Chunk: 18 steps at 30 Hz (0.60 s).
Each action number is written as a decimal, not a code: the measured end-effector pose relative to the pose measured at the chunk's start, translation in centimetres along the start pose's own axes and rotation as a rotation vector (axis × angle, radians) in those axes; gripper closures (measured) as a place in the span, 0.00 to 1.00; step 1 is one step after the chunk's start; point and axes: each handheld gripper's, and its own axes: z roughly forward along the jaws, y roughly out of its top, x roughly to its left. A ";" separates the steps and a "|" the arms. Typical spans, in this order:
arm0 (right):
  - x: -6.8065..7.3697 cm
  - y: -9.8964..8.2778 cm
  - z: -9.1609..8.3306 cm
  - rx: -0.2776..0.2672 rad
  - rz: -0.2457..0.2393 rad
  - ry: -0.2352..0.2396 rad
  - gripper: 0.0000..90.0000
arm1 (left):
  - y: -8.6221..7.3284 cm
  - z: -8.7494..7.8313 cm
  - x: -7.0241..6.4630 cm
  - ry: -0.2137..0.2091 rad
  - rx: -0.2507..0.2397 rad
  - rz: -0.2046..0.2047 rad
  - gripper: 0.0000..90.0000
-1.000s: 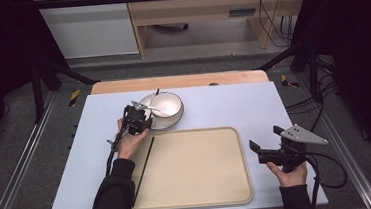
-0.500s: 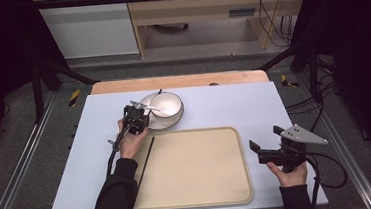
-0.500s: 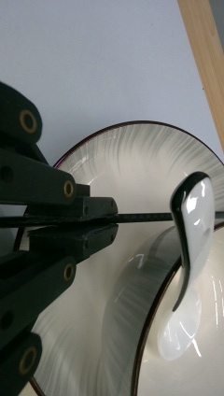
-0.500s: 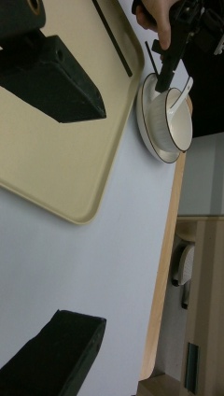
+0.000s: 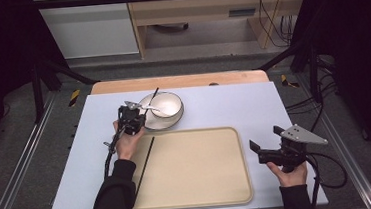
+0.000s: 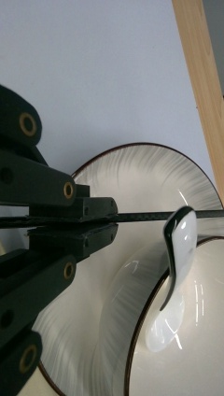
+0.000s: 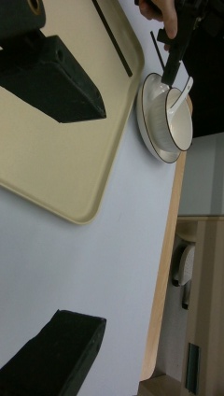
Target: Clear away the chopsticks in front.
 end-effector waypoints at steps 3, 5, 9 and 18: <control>0.0 0.0 0.0 0.000 -0.001 0.000 0.03 | -0.1 -0.7 0.5 0.005 -0.014 -0.015 0.95; 0.0 0.0 0.0 0.000 0.000 0.000 0.03 | -0.3 -1.2 0.8 0.012 -0.027 -0.020 0.95; 0.0 0.0 0.0 0.001 -0.002 -0.002 0.03 | -0.8 -2.2 1.4 0.033 -0.037 -0.032 0.95; 0.1 0.0 -0.1 -0.002 0.002 -0.002 0.03 | -2.7 -4.6 2.2 0.067 -0.049 -0.071 0.95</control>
